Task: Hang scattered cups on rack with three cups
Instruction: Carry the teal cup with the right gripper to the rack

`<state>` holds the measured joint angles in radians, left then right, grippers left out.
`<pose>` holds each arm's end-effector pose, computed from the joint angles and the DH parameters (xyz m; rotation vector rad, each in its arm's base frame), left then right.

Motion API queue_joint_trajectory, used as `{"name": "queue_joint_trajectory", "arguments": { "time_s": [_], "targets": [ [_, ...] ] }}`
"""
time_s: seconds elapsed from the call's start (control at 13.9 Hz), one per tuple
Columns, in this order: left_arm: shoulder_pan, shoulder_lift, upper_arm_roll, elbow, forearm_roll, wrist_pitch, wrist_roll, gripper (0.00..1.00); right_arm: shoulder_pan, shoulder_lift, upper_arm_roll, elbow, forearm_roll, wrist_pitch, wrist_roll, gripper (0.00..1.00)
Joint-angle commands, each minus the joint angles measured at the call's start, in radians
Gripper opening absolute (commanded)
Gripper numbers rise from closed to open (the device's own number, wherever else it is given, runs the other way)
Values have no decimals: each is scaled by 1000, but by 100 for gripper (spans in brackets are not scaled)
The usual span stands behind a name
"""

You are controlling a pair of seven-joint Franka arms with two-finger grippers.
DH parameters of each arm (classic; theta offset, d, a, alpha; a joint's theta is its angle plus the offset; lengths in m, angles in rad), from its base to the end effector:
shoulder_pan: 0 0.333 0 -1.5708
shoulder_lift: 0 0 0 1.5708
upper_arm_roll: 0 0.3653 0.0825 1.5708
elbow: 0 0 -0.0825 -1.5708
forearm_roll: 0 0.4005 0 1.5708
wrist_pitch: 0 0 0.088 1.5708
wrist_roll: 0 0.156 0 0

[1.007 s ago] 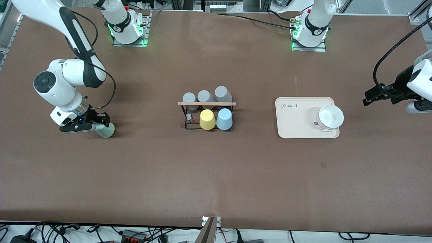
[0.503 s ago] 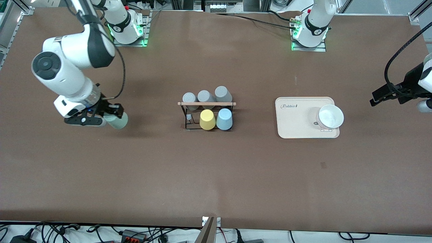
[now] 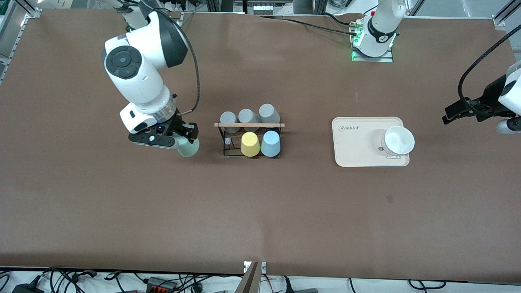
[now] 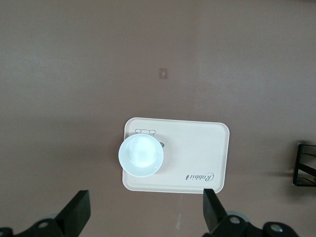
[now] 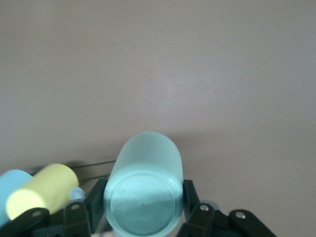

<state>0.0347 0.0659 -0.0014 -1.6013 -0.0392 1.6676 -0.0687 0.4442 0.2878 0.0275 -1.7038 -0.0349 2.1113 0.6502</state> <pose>0.6009 0.0143 0.5798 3.0982 0.1640 -0.0005 0.6150 0.3086 0.4273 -3.0821 0.2532 -0.1762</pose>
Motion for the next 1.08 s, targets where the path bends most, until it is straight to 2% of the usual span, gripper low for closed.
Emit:
{"name": "queue_joint_trajectory", "arguments": {
  "time_s": [0.0, 0.29, 0.79, 1.01],
  "targets": [
    [7, -9, -5, -9, -1, -6, 23, 100, 36, 91, -11, 108, 12, -20, 43, 6],
    [7, -9, -6, -9, -2, -5, 23, 100, 84, 162, -12, 167, 15, -27, 114, 7],
    [7, -12, -8, -3, -2, -3, 21, 100, 146, 175, -9, 204, 20, -33, 203, 7],
    [7, -11, -8, -2, -2, 0, 21, 100, 162, 174, -9, 202, 47, -36, 203, 7]
  ]
}}
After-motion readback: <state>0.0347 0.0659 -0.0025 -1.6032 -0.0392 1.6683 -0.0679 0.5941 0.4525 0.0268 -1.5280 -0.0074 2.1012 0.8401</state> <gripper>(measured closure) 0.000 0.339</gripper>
